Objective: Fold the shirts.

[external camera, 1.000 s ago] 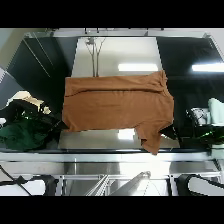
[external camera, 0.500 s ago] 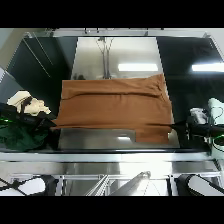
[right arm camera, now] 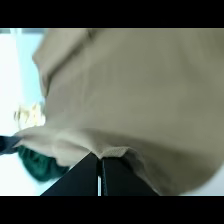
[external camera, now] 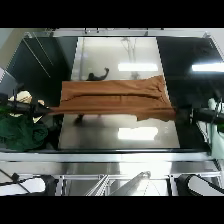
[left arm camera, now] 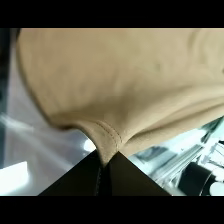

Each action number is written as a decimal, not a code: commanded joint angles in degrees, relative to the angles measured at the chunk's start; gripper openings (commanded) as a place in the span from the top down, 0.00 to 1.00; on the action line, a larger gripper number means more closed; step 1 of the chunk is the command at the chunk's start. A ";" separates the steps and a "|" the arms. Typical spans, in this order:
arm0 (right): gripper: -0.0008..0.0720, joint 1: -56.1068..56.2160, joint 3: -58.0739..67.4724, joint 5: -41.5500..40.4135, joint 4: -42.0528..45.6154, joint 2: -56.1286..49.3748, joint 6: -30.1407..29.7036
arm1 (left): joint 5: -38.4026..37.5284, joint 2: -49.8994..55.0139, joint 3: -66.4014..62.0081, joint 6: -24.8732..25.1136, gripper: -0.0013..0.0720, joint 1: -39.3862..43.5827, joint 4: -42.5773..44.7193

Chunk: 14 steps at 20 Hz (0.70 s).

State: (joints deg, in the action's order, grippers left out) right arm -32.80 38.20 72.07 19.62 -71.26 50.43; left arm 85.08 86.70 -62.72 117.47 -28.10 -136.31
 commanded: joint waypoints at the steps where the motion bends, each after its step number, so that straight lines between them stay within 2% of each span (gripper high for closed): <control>1: 0.97 7.15 12.26 -8.55 -2.12 -7.69 -0.57 | 0.24 8.15 -13.62 -2.78 0.94 4.48 -2.25; 5: 0.97 13.99 25.51 -18.43 -2.08 -22.05 -1.22 | -0.09 23.43 -33.20 -7.17 0.94 9.42 -1.27; 8: 0.97 16.06 33.27 -19.82 -2.12 -31.54 -3.26 | 1.20 33.94 -45.35 -10.14 0.94 10.23 -1.27; 14: 0.96 16.48 36.72 -21.03 -1.92 -37.35 -9.64 | 6.80 44.11 -54.42 -12.55 0.94 10.43 -1.27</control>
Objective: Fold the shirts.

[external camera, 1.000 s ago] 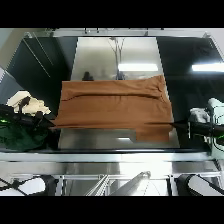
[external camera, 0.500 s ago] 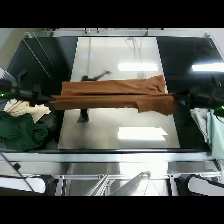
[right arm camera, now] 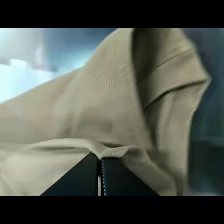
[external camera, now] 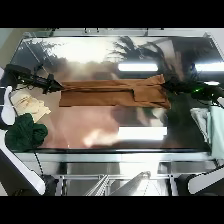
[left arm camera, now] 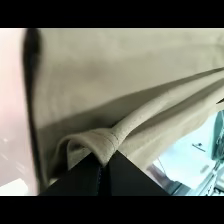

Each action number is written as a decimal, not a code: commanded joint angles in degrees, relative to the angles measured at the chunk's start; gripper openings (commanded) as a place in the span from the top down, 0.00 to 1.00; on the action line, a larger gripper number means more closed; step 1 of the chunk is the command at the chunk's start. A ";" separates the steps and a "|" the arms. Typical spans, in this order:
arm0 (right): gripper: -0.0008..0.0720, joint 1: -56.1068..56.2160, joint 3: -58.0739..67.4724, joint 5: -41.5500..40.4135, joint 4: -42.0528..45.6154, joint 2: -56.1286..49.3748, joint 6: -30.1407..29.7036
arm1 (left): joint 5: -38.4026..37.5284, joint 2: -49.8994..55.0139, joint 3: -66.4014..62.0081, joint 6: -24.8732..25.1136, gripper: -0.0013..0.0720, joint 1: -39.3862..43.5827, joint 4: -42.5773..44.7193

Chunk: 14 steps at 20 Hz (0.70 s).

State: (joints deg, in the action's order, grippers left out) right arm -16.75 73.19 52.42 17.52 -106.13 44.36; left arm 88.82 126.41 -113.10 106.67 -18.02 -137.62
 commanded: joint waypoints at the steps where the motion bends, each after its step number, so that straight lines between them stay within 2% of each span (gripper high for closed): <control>1: 0.92 0.42 1.77 -0.87 0.22 -2.36 -3.72 | 3.93 4.79 -4.04 -1.79 0.87 0.42 0.00; 2: 0.64 0.17 1.79 0.31 0.37 -2.03 -3.72 | 5.01 4.83 -4.04 -2.08 0.61 0.52 0.04; 3: 0.52 -0.70 1.88 1.70 1.90 -1.14 -3.67 | 6.08 4.52 -4.07 -3.37 0.52 0.52 -0.48; 5: 0.51 -3.43 3.26 3.85 8.59 1.75 -0.44 | 6.86 2.80 -4.07 -3.48 0.52 -0.20 -0.57; 7: 0.20 -6.16 5.60 3.30 18.05 3.89 8.50 | 6.47 0.11 -4.07 -3.48 0.52 -1.42 -0.50; 8: 0.10 -7.10 6.73 3.82 21.62 3.69 12.20 | 6.21 -1.46 -4.07 -3.48 0.52 -2.21 -0.46; 9: 0.10 -7.65 7.04 4.66 23.21 3.17 13.92 | 6.14 -2.95 -4.07 -3.78 0.52 -2.99 -0.46; 12: 0.10 -6.95 7.04 7.54 22.29 -0.50 14.21 | 6.14 -6.14 -4.04 -5.79 0.53 -3.65 -0.44; 13: 0.10 -6.14 7.04 8.13 21.44 -1.70 14.21 | 6.64 -6.93 -4.04 -5.79 0.71 -3.32 -0.44; 14: 0.11 -5.18 7.04 8.50 20.33 -2.84 14.21 | 7.10 -7.45 -4.04 -5.73 0.97 -2.82 -0.44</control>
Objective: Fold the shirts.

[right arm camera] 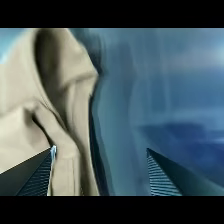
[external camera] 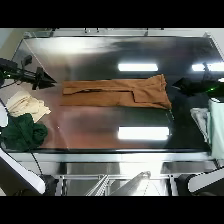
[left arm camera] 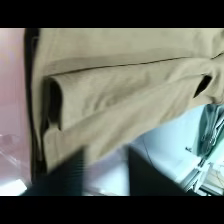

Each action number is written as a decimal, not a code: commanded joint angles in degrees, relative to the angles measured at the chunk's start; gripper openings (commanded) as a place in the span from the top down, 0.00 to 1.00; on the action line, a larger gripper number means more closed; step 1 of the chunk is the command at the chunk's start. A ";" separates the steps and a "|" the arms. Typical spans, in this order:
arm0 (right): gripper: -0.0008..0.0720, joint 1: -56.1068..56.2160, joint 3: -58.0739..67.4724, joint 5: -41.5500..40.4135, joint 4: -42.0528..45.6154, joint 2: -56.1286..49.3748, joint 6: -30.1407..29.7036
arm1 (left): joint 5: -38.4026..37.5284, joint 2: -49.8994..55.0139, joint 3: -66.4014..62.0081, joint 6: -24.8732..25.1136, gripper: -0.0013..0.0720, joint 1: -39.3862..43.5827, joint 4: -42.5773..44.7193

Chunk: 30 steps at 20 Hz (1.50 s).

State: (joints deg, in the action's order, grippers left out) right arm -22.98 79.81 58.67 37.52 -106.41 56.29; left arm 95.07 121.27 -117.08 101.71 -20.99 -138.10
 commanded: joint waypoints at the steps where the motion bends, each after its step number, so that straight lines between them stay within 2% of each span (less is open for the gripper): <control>1: 0.11 2.01 0.48 2.47 -1.01 -3.41 2.25 | 0.96 -2.64 -0.07 -0.70 0.96 0.94 0.04; 5: 0.12 7.13 3.13 5.53 -3.26 -6.93 2.56 | -0.74 -2.69 1.38 -0.76 0.97 6.56 0.13; 7: 0.32 9.92 5.18 6.34 -3.26 -8.81 3.15 | -4.66 -2.69 4.35 -0.76 0.97 10.84 0.20; 9: 0.34 12.55 6.86 6.32 -3.26 -10.23 4.72 | -9.70 -2.64 7.52 -0.74 0.97 16.15 0.42; 10: 0.51 13.49 7.56 6.54 -3.26 -10.67 4.85 | -12.79 -2.64 8.87 -0.72 0.97 18.97 0.66; 11: 0.83 14.16 8.24 6.93 -3.26 -10.82 4.85 | -16.06 -2.64 9.90 -0.70 0.97 21.68 0.66; 12: 0.97 14.45 8.81 7.34 -3.26 -10.80 4.87 | -19.52 -2.51 10.51 -0.66 0.97 24.30 0.66; 15: 0.97 13.62 10.84 11.69 -3.08 -10.71 6.16 | -27.23 0.42 7.30 -1.03 0.97 31.98 3.69; 19: 0.97 9.86 11.23 20.33 -3.06 -9.25 6.16 | -24.30 6.97 -1.60 -9.44 0.97 39.98 18.80; 23: 0.97 5.33 11.23 23.76 -3.08 -4.35 5.88 | -24.00 7.87 0.37 -10.54 0.96 43.25 19.37; 26: 0.97 1.92 11.30 25.24 -3.08 0.42 5.88 | -23.98 7.69 0.37 -9.75 0.96 45.07 10.08; 28: 0.97 1.36 11.30 27.28 -3.34 3.28 5.92 | -26.10 7.52 -2.93 -5.66 0.95 46.36 -2.95; 30: 0.97 2.80 11.30 28.68 -6.10 6.27 6.12 | -26.53 4.76 -5.60 -1.64 0.95 46.16 -12.04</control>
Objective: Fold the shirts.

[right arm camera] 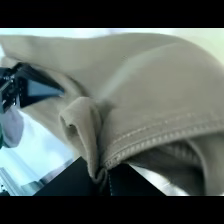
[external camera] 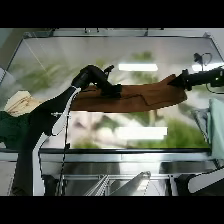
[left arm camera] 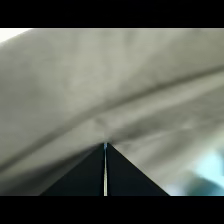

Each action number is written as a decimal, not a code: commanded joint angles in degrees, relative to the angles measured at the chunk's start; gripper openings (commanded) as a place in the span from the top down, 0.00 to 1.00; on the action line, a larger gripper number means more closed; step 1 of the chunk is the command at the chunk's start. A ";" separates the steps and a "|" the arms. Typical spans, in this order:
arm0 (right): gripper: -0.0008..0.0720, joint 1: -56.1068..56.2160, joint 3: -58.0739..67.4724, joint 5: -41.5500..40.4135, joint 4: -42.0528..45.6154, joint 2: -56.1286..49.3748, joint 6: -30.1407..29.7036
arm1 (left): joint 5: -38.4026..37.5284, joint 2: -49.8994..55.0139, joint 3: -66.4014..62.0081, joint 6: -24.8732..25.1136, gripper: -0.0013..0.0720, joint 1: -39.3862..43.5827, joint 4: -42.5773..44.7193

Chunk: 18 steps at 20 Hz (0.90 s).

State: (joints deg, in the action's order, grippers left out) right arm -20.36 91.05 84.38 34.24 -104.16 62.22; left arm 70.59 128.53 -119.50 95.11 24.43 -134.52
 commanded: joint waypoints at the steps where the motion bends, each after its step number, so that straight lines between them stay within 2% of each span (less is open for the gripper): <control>1: 0.97 1.60 0.07 2.89 -6.12 5.44 0.20 | -1.88 -5.53 -2.89 6.62 0.95 -0.33 -15.96; 3: 0.97 6.58 0.28 1.68 -13.55 7.98 0.20 | 0.20 -14.53 1.66 9.53 0.95 -4.76 -15.50; 5: 0.97 15.45 0.33 -3.82 -16.81 9.66 0.44 | 4.20 -24.30 7.93 11.67 0.95 -11.08 -14.99; 9: 0.97 36.52 0.33 -22.45 -14.69 6.45 4.39 | 13.79 -37.97 17.68 12.02 0.95 -24.04 -15.02; 12: 0.96 49.44 2.49 -35.50 -14.58 -3.21 5.27 | 15.32 -44.19 26.12 14.29 0.95 -30.64 -14.99; 13: 0.84 52.46 4.85 -37.59 -14.75 -7.74 5.27 | 15.17 -45.97 29.38 15.13 0.95 -32.28 -15.02; 14: 0.42 54.47 7.63 -38.29 -15.02 -11.85 5.16 | 14.99 -47.36 32.44 16.09 0.95 -33.51 -14.99; 15: 0.35 55.74 10.71 -37.05 -15.02 -15.45 5.27 | 15.02 -48.59 35.58 16.98 0.95 -34.42 -15.04; 17: 0.37 55.43 14.25 -31.01 -15.76 -17.92 6.73 | 15.08 -50.62 41.11 18.71 0.95 -35.56 -15.08; 18: 0.55 54.31 15.04 -28.24 -16.28 -17.20 6.47 | 14.86 -51.43 43.36 19.91 0.95 -35.85 -15.06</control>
State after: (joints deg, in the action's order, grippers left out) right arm 32.25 101.78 52.82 19.20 -117.54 67.81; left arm 84.77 80.49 -83.48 111.74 -9.06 -149.45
